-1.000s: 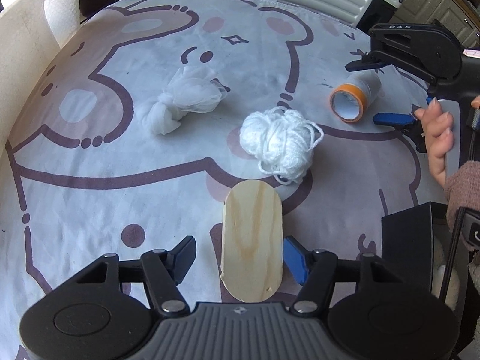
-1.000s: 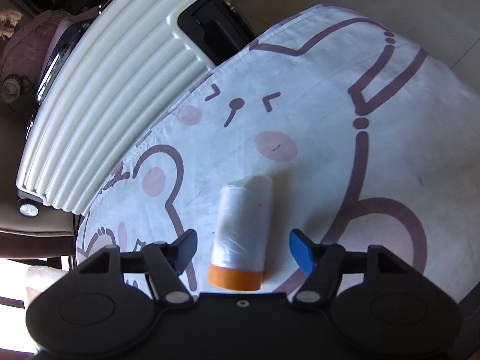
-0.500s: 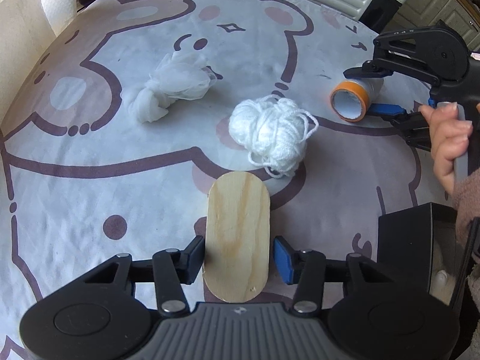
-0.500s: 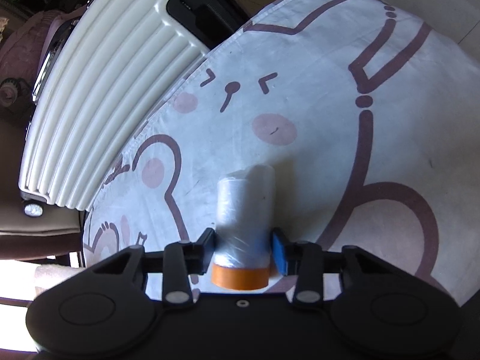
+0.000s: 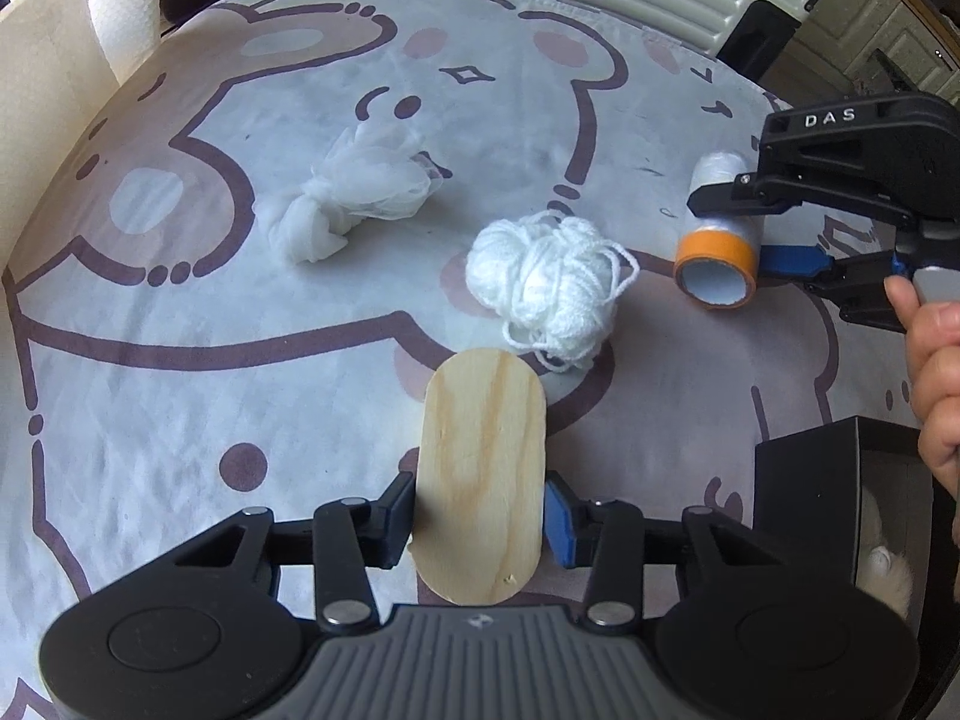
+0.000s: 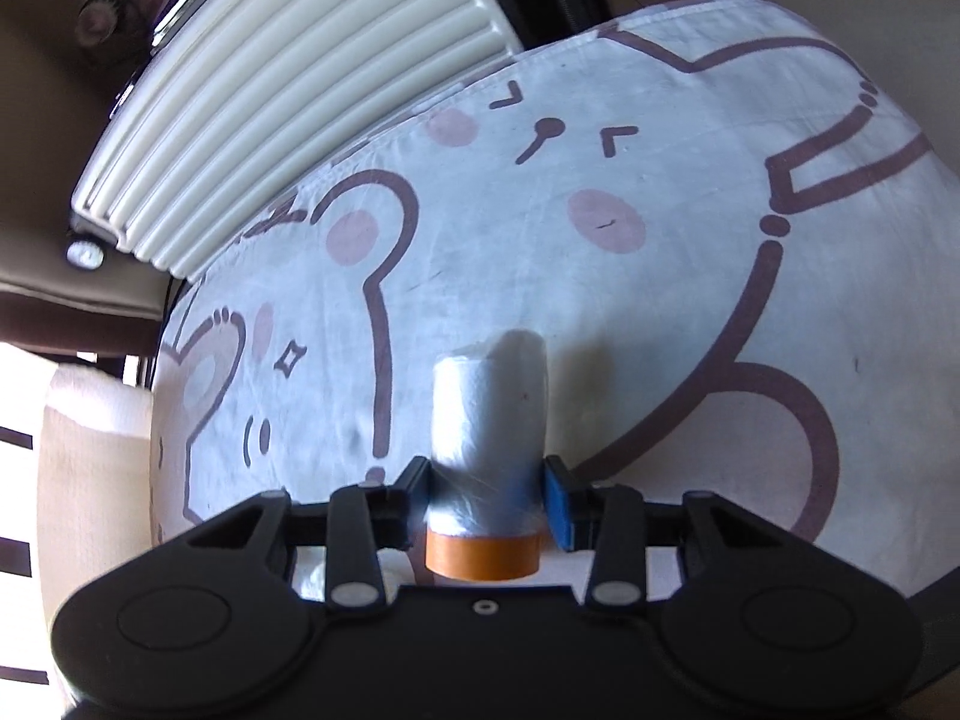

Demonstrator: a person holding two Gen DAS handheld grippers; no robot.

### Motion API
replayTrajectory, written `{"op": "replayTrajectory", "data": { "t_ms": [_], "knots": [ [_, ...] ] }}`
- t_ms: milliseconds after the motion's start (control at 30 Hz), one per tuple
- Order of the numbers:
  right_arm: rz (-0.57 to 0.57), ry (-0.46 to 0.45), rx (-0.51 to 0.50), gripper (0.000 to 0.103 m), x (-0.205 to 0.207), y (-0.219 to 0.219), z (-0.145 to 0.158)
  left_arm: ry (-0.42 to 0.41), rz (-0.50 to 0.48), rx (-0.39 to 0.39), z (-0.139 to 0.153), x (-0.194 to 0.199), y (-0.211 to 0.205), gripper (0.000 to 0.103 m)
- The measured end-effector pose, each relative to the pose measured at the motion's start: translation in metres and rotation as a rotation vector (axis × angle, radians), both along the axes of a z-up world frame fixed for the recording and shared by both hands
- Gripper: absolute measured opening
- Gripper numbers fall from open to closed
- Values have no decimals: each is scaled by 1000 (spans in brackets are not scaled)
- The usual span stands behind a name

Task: Organize objects
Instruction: 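Lift and carry the roll with the right tool while the left tool carries the board toward the box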

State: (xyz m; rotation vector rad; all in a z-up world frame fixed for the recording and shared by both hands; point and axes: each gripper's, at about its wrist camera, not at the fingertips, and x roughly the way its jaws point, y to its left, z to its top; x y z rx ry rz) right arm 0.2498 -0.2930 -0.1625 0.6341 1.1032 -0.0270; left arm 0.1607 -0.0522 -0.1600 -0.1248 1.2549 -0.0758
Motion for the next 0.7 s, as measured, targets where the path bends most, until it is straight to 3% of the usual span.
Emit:
{"op": "replayTrajectory", "data": {
  "t_ms": [367,700],
  "knots": [
    [88,-42,-80,41,-28,1,24,-65,4,-25,22,-7,-6,45],
    [137,-104,-140,41,-61,3,56,-168,-16,8,58,-14,-12,45]
  ]
}}
